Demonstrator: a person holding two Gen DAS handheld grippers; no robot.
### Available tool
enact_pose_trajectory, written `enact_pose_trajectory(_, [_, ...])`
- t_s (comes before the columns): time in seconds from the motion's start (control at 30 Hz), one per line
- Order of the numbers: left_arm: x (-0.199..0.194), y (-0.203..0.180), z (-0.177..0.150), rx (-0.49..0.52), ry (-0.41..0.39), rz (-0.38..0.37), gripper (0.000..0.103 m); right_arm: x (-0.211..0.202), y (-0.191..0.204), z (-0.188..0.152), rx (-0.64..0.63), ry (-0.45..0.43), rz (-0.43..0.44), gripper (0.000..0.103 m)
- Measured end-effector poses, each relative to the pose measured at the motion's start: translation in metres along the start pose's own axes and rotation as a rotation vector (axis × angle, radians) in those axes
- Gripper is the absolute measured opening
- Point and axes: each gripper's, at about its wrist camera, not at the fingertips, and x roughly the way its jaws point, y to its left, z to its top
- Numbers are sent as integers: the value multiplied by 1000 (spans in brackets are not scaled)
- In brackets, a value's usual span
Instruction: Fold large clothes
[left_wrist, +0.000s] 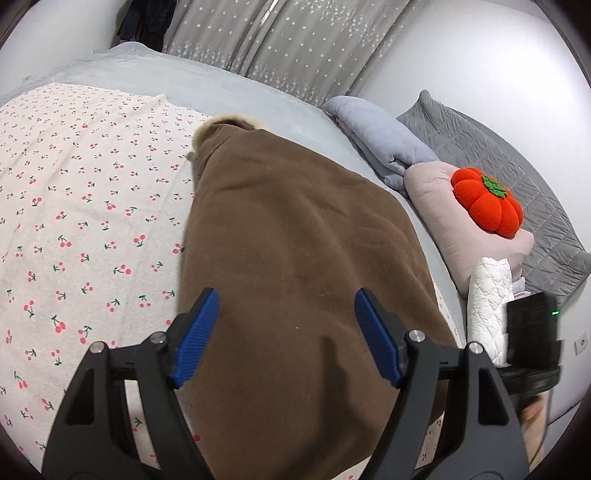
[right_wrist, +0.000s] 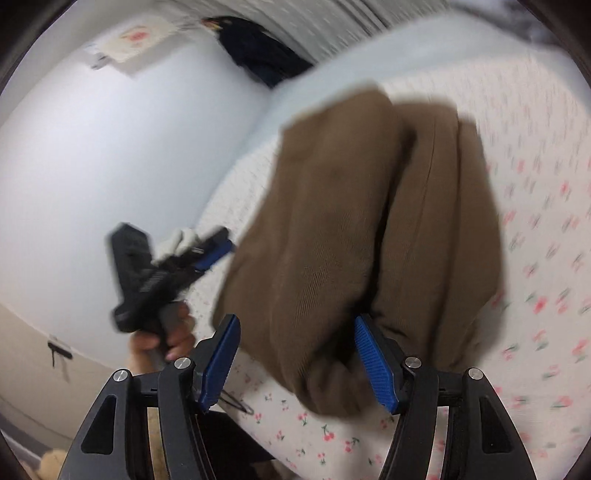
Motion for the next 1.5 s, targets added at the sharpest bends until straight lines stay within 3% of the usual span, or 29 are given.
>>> enact_pose_trajectory(0.03, [-2,-2,-1,8,-3,2,76,12,-2,0,11,10,3,54])
enact_pose_trajectory(0.07, [-3,-5,-2,16,-11,7,72,21,-2,2,5,8,-14,23])
enact_pose_trajectory(0.17, [-13,-16,-1,48,-75,-9,61,19,7,20,18,-80,-22,16])
enact_pose_trajectory(0.27, [-23,-27,0,71,-125,-87,57,-33,36,30,-56,-237,22,14])
enact_pose_trajectory(0.33, [-14,-36,-5,106,-88,-119,53,-51,34,28,-61,-257,-4,14])
enact_pose_trajectory(0.43, [12,-53,-22,199,-9,-115,50,-52,-7,22,45,-190,-80,14])
enact_pose_trajectory(0.5, [27,-66,-36,293,11,-79,50,-28,-38,15,79,-74,-244,16])
enact_pose_trajectory(0.53, [35,-75,-46,370,10,-38,50,-12,-54,9,101,-27,-279,18])
enact_pose_trajectory(0.63, [39,-91,-55,480,-10,25,50,-7,-62,6,125,-16,-259,22])
enact_pose_trajectory(0.73, [37,-86,-49,434,-2,-12,50,-36,-37,16,71,-111,-282,32])
enact_pose_trajectory(0.87, [38,-89,-50,467,0,-13,50,-63,15,36,-133,-363,-385,32])
enact_pose_trajectory(0.93, [38,-88,-50,473,1,-22,50,-54,33,50,-227,-410,-417,32])
enact_pose_trajectory(1.07, [36,-86,-53,494,3,-58,50,-4,29,79,-298,-396,-406,29])
enact_pose_trajectory(1.1, [36,-83,-54,502,4,-78,50,13,17,85,-278,-377,-447,29])
enact_pose_trajectory(1.17, [34,-81,-55,503,9,-136,50,47,-24,98,-212,-315,-612,9])
enact_pose_trajectory(1.2, [35,-81,-56,508,13,-156,50,59,-47,99,-154,-292,-614,8])
enact_pose_trajectory(1.27, [36,-84,-60,539,6,-138,50,55,-70,95,-99,-304,-564,8])
enact_pose_trajectory(1.43, [30,-82,-51,487,29,-138,52,29,-67,90,-51,-331,-512,8])
enact_pose_trajectory(1.5, [24,-82,-50,469,32,-126,52,10,-60,87,-29,-330,-494,13])
